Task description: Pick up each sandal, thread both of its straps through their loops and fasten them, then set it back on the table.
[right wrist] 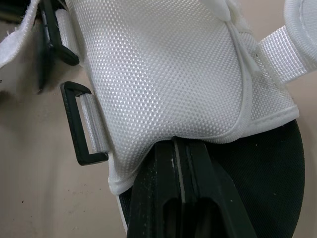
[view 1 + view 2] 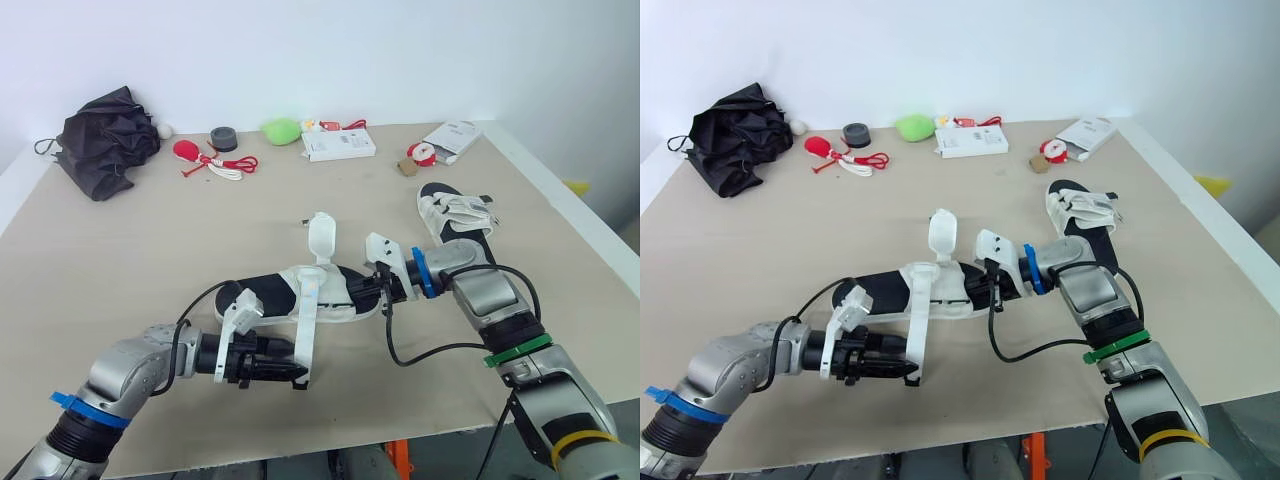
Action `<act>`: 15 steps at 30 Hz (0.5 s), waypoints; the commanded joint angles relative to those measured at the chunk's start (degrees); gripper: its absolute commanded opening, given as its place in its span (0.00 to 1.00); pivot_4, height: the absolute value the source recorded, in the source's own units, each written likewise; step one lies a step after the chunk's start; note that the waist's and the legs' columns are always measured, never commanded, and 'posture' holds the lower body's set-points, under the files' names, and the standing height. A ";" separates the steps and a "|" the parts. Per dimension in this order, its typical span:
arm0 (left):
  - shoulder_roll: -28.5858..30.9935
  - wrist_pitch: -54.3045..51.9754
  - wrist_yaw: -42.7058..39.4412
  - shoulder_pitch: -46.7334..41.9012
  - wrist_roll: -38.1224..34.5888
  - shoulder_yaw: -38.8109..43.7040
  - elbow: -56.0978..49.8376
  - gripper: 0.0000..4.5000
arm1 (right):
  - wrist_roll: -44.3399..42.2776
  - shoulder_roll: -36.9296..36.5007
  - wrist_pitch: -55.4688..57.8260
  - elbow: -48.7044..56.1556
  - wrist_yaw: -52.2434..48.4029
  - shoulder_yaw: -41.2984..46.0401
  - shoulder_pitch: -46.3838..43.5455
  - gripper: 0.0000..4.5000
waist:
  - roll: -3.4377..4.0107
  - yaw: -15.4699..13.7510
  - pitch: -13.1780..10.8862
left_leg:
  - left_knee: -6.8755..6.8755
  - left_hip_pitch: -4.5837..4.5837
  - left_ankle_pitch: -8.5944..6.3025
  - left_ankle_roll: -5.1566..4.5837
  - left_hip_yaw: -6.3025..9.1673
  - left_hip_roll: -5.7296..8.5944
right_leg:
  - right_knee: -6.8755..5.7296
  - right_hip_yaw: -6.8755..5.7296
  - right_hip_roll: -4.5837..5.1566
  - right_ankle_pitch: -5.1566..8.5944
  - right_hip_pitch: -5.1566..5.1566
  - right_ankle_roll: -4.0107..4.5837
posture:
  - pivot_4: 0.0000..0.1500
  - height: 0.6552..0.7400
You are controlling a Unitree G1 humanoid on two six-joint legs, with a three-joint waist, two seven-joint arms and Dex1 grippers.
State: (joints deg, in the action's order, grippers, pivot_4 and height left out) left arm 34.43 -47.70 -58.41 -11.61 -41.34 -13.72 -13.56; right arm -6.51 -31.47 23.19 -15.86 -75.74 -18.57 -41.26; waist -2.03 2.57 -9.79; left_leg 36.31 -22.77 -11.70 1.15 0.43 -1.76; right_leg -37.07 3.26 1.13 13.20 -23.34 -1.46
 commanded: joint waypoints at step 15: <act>-10.26 -19.57 10.10 -15.72 -20.68 16.79 12.41 0.03 | 2.67 -1.51 1.91 -2.61 0.73 -1.63 1.59 0.00 | -0.01 -0.25 -0.04 | 0.05 -0.05 0.02 -0.02 0.08 0.09 | 0.00 -0.06 0.05 -0.02 0.01 -0.06 | 1.00 1.00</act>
State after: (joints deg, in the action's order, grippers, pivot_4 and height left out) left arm 27.43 -62.41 -53.24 -19.63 -54.79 -4.11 -6.74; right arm -6.51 -32.02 23.82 -15.76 -75.83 -17.91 -40.99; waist -2.05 2.32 -9.83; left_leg 36.37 -22.82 -11.68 1.14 0.53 -1.63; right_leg -37.07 3.19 1.21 13.17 -23.29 -1.54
